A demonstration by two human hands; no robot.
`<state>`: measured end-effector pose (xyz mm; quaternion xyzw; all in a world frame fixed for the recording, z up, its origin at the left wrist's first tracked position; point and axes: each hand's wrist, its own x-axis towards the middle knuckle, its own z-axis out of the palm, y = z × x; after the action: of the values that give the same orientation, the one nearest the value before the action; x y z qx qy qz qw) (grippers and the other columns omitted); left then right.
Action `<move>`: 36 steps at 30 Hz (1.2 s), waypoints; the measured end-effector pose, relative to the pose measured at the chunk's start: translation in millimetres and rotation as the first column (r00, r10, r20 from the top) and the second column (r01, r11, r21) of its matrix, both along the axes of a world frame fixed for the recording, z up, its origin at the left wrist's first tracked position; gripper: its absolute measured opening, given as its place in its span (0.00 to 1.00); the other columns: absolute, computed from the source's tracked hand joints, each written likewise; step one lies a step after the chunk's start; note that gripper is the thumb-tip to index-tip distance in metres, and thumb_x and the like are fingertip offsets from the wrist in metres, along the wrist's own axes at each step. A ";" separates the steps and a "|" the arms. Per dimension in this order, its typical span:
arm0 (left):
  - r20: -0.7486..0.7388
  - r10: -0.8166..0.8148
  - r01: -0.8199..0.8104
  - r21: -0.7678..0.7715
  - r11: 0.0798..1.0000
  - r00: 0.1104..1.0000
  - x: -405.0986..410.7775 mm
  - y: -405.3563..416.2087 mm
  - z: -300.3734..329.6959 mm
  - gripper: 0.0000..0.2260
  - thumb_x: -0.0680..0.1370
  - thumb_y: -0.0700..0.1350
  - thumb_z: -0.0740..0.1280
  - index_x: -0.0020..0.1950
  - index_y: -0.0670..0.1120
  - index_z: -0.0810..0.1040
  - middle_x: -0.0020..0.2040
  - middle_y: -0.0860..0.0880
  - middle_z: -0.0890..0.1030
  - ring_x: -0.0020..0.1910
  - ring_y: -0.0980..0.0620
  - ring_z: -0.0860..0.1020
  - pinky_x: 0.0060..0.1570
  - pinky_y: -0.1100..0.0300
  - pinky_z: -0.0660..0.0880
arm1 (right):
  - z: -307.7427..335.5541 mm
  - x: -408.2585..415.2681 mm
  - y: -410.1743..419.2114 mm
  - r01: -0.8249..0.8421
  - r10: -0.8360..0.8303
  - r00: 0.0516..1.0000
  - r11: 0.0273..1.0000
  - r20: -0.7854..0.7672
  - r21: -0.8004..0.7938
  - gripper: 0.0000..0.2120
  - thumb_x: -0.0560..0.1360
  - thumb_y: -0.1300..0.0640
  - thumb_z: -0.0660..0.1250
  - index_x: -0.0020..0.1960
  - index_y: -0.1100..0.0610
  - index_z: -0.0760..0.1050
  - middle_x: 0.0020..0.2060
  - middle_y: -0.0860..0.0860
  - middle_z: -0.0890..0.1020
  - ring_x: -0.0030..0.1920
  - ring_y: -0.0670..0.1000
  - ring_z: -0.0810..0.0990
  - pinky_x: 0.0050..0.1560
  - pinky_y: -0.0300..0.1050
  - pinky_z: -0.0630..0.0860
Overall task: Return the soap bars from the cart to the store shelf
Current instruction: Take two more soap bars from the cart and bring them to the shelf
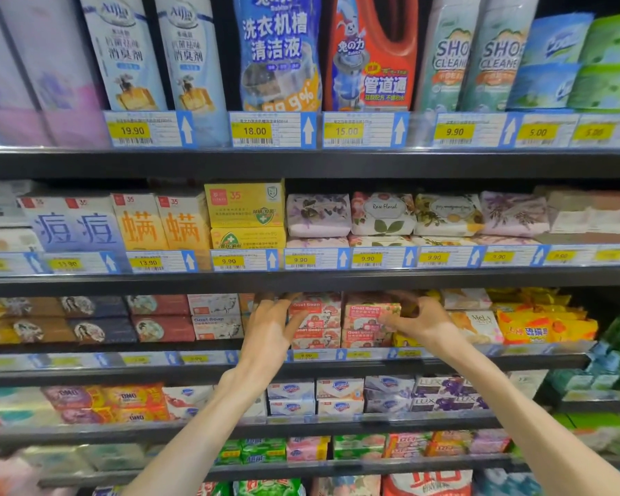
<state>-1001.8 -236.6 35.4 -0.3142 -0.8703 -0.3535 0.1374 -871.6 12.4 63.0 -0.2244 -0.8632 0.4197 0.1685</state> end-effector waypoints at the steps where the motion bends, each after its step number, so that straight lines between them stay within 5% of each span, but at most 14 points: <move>1: -0.005 -0.005 0.005 0.005 1.000 1.000 0.0 0.1 -0.5 0.18 0.81 0.54 0.65 0.67 0.47 0.77 0.56 0.45 0.78 0.58 0.46 0.75 0.59 0.53 0.74 | 0.4 -0.9 -1.2 0.010 -0.010 1.000 1.000 0.003 0.005 0.28 0.68 0.44 0.77 0.66 0.48 0.75 0.57 0.44 0.80 0.59 0.49 0.77 0.61 0.46 0.75; 10: -0.065 0.001 -0.001 -0.003 1.000 0.998 3.4 6.7 -2.1 0.16 0.81 0.50 0.67 0.66 0.45 0.78 0.59 0.44 0.77 0.58 0.44 0.76 0.56 0.52 0.75 | -1.6 -6.7 -9.5 0.086 -0.087 0.996 0.994 0.014 0.073 0.20 0.73 0.47 0.74 0.61 0.55 0.76 0.52 0.49 0.81 0.53 0.52 0.79 0.51 0.43 0.73; 16: -0.065 0.031 -0.033 -0.028 0.999 0.997 3.3 9.1 -3.9 0.14 0.81 0.51 0.66 0.60 0.44 0.80 0.57 0.44 0.78 0.54 0.43 0.77 0.52 0.51 0.76 | 1.6 -9.3 -10.2 0.082 -0.087 0.995 0.990 0.041 0.117 0.27 0.74 0.47 0.73 0.69 0.56 0.71 0.60 0.51 0.79 0.59 0.53 0.77 0.52 0.42 0.70; 22: -0.074 0.037 -0.040 -0.042 0.998 0.997 4.4 7.9 -4.3 0.14 0.81 0.51 0.67 0.61 0.44 0.79 0.56 0.44 0.78 0.55 0.43 0.77 0.52 0.51 0.76 | 1.2 -9.0 -9.9 0.085 -0.103 0.990 0.981 0.096 0.177 0.24 0.74 0.47 0.72 0.64 0.58 0.73 0.50 0.50 0.79 0.50 0.52 0.78 0.47 0.44 0.71; 27: -0.086 0.083 -0.088 -0.056 0.995 0.993 10.2 2.5 -7.1 0.18 0.80 0.50 0.67 0.68 0.46 0.75 0.61 0.45 0.75 0.63 0.45 0.73 0.58 0.51 0.76 | -9.2 4.5 -12.0 0.052 -0.045 0.999 0.947 -0.029 0.316 0.24 0.74 0.47 0.72 0.65 0.55 0.70 0.56 0.51 0.74 0.56 0.52 0.74 0.56 0.44 0.75; 30: -0.133 0.105 -0.116 -0.078 0.990 0.986 16.2 -5.6 -7.0 0.20 0.80 0.50 0.68 0.71 0.48 0.72 0.64 0.47 0.73 0.67 0.47 0.70 0.62 0.51 0.75 | -16.7 17.2 -14.4 -0.016 0.099 0.986 0.856 -0.132 0.517 0.22 0.75 0.46 0.70 0.65 0.51 0.68 0.52 0.48 0.69 0.52 0.48 0.71 0.53 0.39 0.73; 36: -0.208 0.169 -0.195 -0.110 0.975 0.963 50.2 -39.0 -19.6 0.16 0.79 0.50 0.68 0.65 0.48 0.76 0.62 0.50 0.74 0.63 0.49 0.71 0.62 0.53 0.72 | -19.1 11.8 -34.5 -0.270 0.417 0.909 0.554 0.018 0.788 0.14 0.77 0.46 0.67 0.61 0.48 0.74 0.55 0.46 0.76 0.55 0.51 0.76 0.53 0.45 0.73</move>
<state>-951.5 -275.6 15.8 -0.2745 -0.8987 -0.2490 0.2344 -859.9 -22.1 43.9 0.0804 -0.9671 0.0495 0.2362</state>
